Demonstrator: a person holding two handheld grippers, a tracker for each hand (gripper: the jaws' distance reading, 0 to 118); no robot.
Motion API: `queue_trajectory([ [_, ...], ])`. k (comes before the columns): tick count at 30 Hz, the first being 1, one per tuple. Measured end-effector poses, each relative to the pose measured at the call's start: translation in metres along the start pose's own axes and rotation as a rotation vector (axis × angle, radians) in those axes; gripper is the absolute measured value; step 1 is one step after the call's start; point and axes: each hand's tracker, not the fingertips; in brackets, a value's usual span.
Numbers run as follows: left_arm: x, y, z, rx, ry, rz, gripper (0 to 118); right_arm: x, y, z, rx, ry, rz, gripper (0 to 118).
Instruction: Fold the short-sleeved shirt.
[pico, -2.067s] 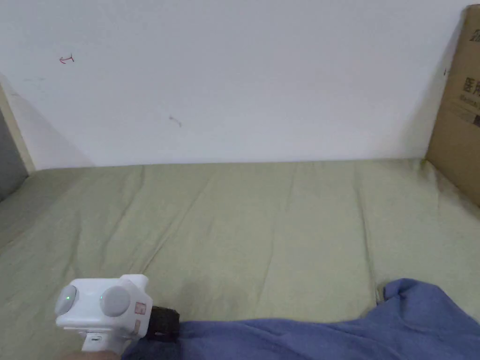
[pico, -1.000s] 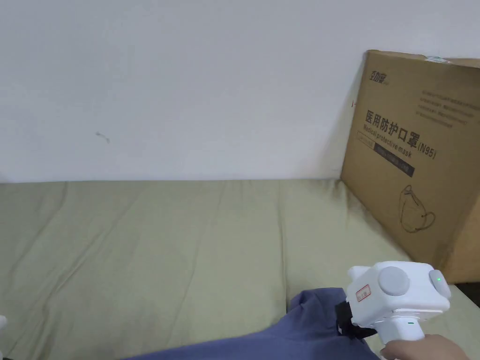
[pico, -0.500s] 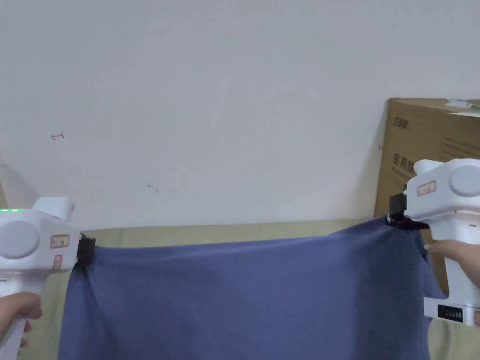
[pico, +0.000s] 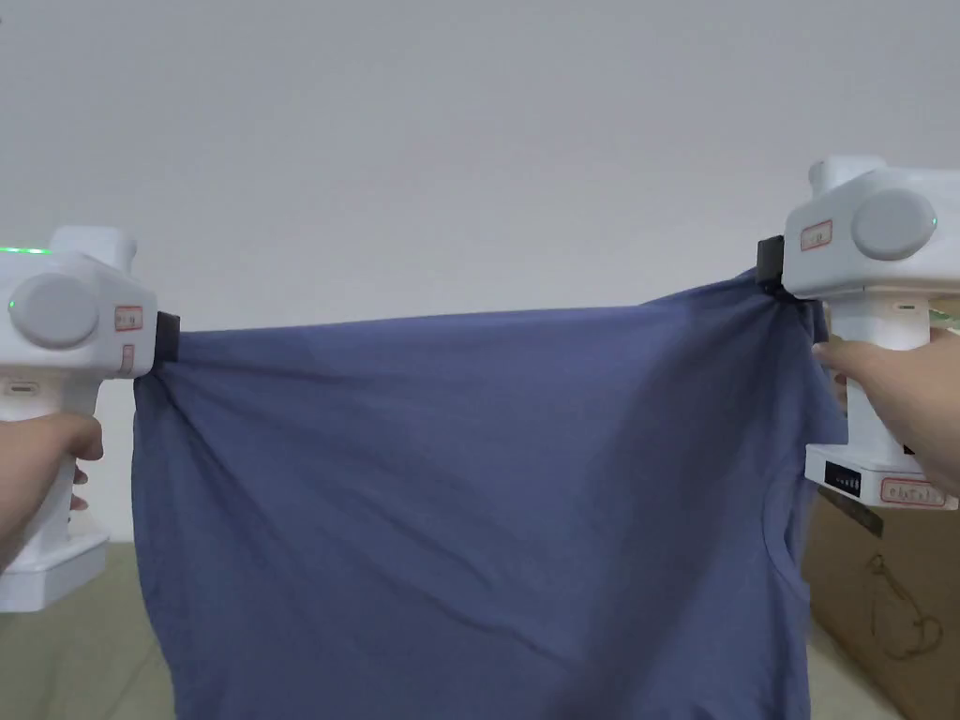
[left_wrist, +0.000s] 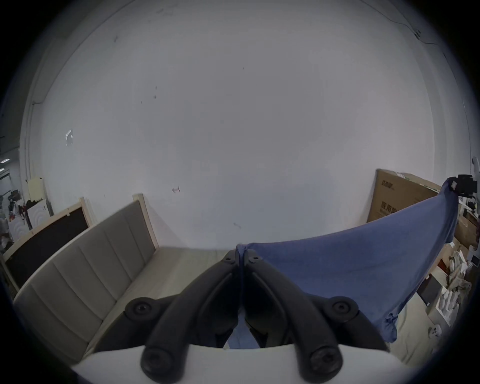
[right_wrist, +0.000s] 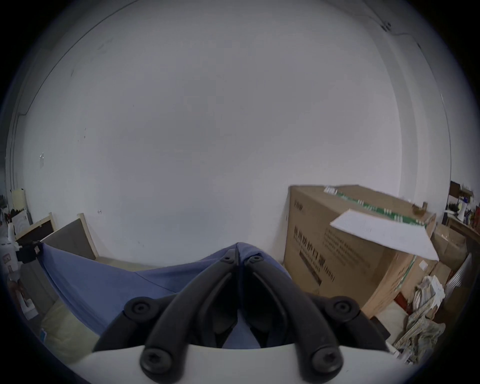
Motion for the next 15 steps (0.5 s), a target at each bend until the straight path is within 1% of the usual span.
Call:
queue_trajectory([
  [3,0.006,-0.018,-0.001,-0.031,-0.011,-0.014,1,0.004,-0.03,0.0,-0.013,-0.007,0.003,2],
  [5,0.011,-0.049,-0.001,-0.113,-0.03,-0.04,1,0.007,-0.069,0.005,-0.087,-0.013,0.018,2],
  [6,0.012,-0.067,0.001,-0.146,-0.048,-0.048,1,0.009,-0.091,0.006,-0.116,-0.001,0.016,2],
  [8,0.018,-0.121,0.009,-0.254,-0.073,-0.065,1,0.015,-0.153,0.021,-0.217,0.033,-0.008,2],
  [9,0.02,-0.148,0.014,-0.295,-0.105,-0.055,1,0.018,-0.183,0.03,-0.273,0.053,-0.005,2],
  [10,0.022,-0.181,0.023,-0.369,-0.118,-0.047,1,0.021,-0.221,0.04,-0.347,0.048,0.006,2],
  [11,0.022,-0.217,0.036,-0.43,-0.137,-0.025,1,0.024,-0.258,0.055,-0.427,0.062,0.013,2],
  [12,0.023,-0.246,0.047,-0.478,-0.143,-0.019,1,0.028,-0.289,0.07,-0.482,0.102,0.021,2],
  [14,0.018,-0.31,0.075,-0.582,-0.179,-0.01,1,0.039,-0.358,0.105,-0.623,0.088,0.051,2],
  [15,0.017,-0.333,0.092,-0.623,-0.179,-0.024,1,0.045,-0.381,0.123,-0.68,0.097,0.039,2],
])
